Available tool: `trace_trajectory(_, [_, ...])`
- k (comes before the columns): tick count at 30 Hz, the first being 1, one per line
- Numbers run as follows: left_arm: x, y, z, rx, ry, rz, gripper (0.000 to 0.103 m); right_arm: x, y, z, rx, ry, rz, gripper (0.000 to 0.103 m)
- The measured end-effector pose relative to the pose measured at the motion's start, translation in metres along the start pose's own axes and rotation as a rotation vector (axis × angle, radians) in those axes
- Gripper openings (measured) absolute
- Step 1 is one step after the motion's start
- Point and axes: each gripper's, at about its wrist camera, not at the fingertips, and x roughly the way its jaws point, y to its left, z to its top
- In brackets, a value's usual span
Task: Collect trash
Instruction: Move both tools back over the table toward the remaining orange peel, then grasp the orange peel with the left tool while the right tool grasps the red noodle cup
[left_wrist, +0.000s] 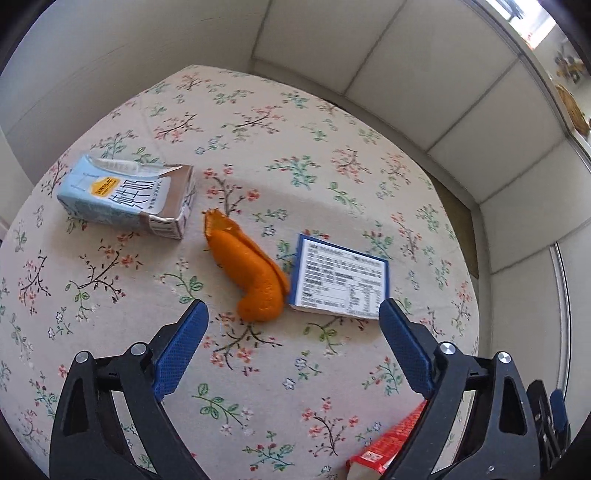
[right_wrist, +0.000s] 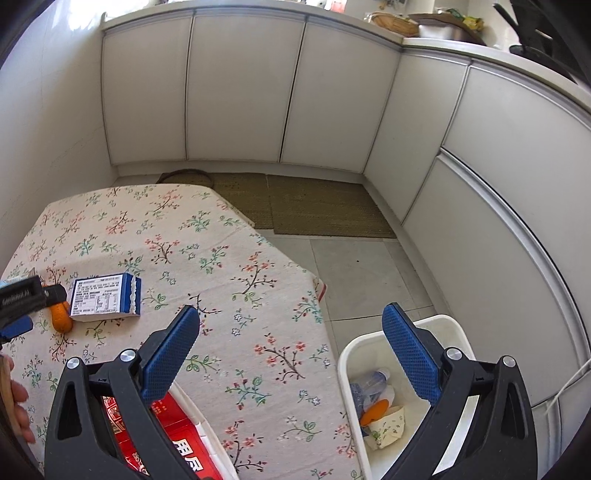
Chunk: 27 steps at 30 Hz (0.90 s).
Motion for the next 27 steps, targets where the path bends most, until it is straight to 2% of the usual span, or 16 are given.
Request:
trace_trajectory(5, [0.021,0.024,0.012,-0.092,0.022,0.032,0.071,0.011,0.012,-0.001,-0.034,0.033,0.023,0.096])
trace_trajectory(8, [0.032,0.027,0.015,-0.098,0.032,0.051,0.069,0.016,0.018,-0.003,-0.064,0.056,0.049,0.096])
trace_trajectory(12, [0.036,0.012,0.016,0.001,0.001,0.097,0.06,0.022,0.026,-0.005,-0.109,0.081,0.069,0.096])
trace_trajectory(14, [0.038,0.004,0.014,0.067,-0.003,0.118,0.048,0.024,0.025,-0.006,-0.109,0.1,0.082,0.096])
trace_trajectory(15, [0.039,0.001,0.012,0.094,-0.005,0.124,0.045,0.026,0.024,-0.006,-0.103,0.117,0.098,0.096])
trace_trajectory(17, [0.04,-0.003,0.008,0.13,-0.002,0.113,0.033,0.03,0.022,-0.008,-0.087,0.163,0.141,0.096])
trace_trajectory(22, [0.034,-0.009,0.003,0.161,0.013,0.06,0.029,0.036,0.026,-0.02,-0.092,0.284,0.257,0.096])
trace_trajectory(27, [0.009,-0.015,0.001,0.181,-0.011,0.016,0.029,0.033,0.036,-0.032,-0.141,0.339,0.316,0.096])
